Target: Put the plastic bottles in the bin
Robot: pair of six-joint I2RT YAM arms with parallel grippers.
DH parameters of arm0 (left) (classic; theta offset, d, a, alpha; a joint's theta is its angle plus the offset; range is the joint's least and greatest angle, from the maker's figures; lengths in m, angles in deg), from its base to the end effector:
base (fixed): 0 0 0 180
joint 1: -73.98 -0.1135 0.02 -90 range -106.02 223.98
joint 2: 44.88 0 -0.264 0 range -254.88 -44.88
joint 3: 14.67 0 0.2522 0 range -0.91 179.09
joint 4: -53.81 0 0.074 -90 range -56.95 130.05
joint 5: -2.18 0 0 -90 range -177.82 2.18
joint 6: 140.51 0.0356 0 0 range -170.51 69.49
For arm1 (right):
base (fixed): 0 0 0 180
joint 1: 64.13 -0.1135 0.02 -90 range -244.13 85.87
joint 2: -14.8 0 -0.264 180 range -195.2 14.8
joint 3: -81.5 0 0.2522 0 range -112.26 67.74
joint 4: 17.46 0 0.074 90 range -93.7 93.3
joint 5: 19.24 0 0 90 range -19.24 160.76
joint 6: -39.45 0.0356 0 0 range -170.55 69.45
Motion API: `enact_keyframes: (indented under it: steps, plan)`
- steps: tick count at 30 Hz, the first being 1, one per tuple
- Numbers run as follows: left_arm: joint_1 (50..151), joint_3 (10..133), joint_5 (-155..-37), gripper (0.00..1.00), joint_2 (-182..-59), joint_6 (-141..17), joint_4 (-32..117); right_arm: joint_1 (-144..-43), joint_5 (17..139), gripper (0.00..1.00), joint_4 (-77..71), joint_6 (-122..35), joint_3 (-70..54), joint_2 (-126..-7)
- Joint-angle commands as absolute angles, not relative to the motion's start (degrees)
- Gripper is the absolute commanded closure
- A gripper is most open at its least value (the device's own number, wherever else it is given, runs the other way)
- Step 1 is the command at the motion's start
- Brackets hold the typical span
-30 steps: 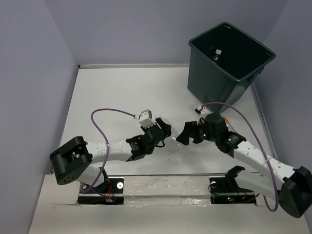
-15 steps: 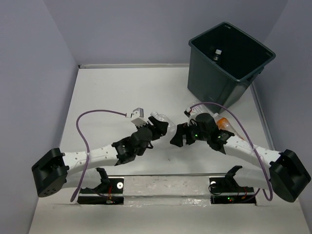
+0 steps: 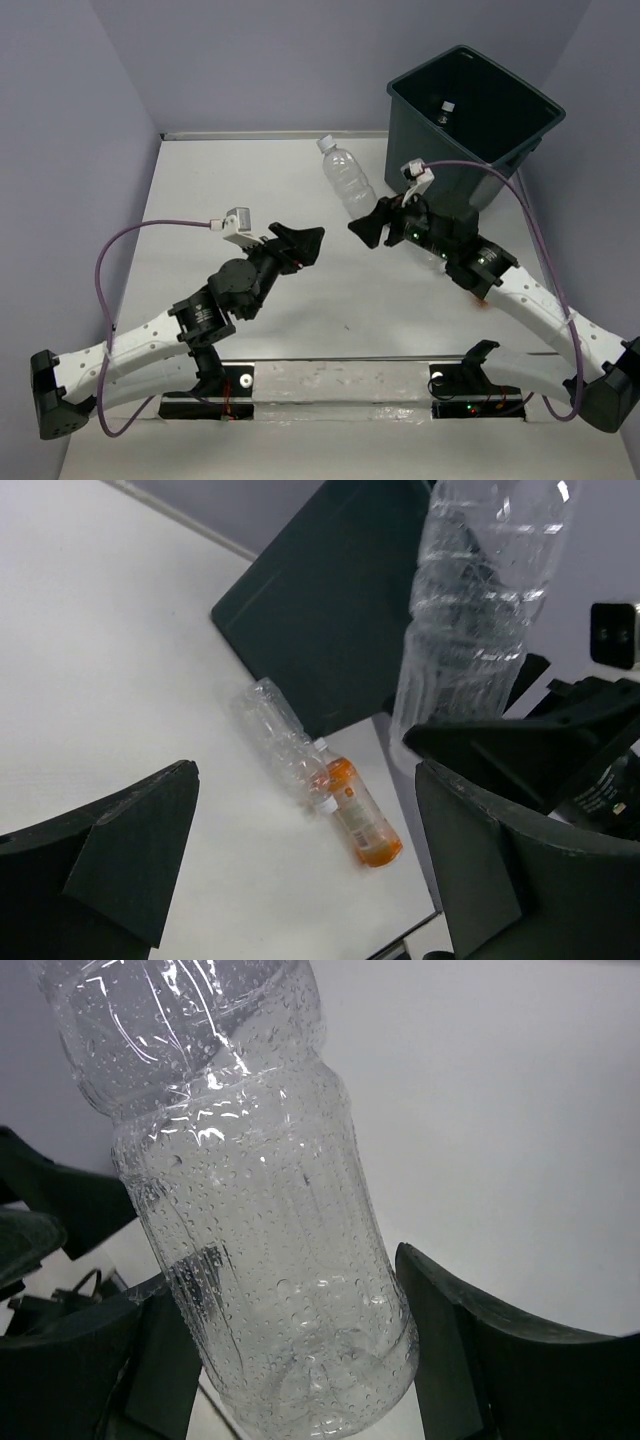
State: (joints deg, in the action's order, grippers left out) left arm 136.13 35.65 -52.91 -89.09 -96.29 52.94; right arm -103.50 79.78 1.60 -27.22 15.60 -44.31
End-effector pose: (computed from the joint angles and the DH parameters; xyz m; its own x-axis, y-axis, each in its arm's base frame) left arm 0.1041 -0.1534 0.3339 -0.2991 -0.6920 -0.6570 0.3506 0.5607 -0.7501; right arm 0.1832 0.1575 0.3467 -0.4459 0.1401 -0.8841 -0.6189 0.6652 0.4176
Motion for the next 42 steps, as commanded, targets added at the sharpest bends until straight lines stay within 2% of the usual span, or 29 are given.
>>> enact_keyframes:
  steps: [1, 6, 10, 15, 17, 18, 19, 21, 23, 29, 33, 35, 39, 42]
  plan:
    - [136.21, 38.20, -50.38, 0.01, -83.56, -90.77, 46.56, -102.97, 63.93, 0.67, 5.60, -36.83, 1.85, -45.84]
    - [136.21, 36.27, -52.49, 0.01, -79.78, -90.59, 41.99, -99.29, 54.88, 0.68, 12.90, -43.68, -16.96, -47.95]
    - [136.21, 34.69, -55.73, 0.01, -78.37, -90.59, 40.32, -92.97, 36.45, 0.68, 14.40, -55.53, -25.41, -53.21]
    - [136.21, 38.01, -60.92, 0.01, -74.07, -85.16, 40.23, -82.25, 37.97, 0.64, 17.47, -55.83, -29.81, -60.51]
    - [136.21, 40.04, -61.63, 0.01, -73.54, -83.74, 36.73, -78.64, 38.85, 0.52, 18.53, -55.65, -30.52, -62.88]
    - [136.21, 40.92, -61.63, 0.01, -73.54, -83.12, 35.58, -77.58, 39.56, 0.42, 19.32, -55.21, -31.22, -63.68]
    - [136.21, 42.75, -61.55, 0.01, -73.71, -81.90, 33.40, -76.10, 40.87, 0.24, 20.89, -54.08, -32.79, -64.55]
    - [136.21, 44.61, -61.81, 0.01, -74.06, -80.84, 31.97, -75.56, 42.19, 0.13, 22.39, -52.67, -34.12, -66.14]
    - [136.21, 45.49, -62.24, 0.01, -74.32, -78.91, 30.57, -75.55, 42.90, 0.08, 23.54, -51.61, -35.35, -66.49]
    - [136.30, 47.26, -59.88, 0.01, -73.98, -75.65, 26.96, -75.55, 48.07, 0.07, 25.21, -49.42, -36.15, -63.17]
    - [136.21, 46.55, -56.28, 0.01, -71.08, -74.59, 26.78, -78.00, 63.45, 0.17, 25.04, -44.93, -30.97, -57.89]
    - [136.21, 46.90, -55.05, 0.01, -70.46, -73.89, 26.87, -85.08, 65.31, 0.21, 25.65, -46.14, -25.70, -56.48]
    - [136.21, 48.31, -52.50, 0.01, -69.58, -70.99, 25.91, -94.25, 60.31, 0.23, 30.84, -48.09, -15.34, -55.08]
    - [136.29, 47.26, -49.86, 0.01, -68.44, -70.11, 26.43, -94.98, 60.48, 0.24, 27.16, -46.07, -3.30, -52.35]
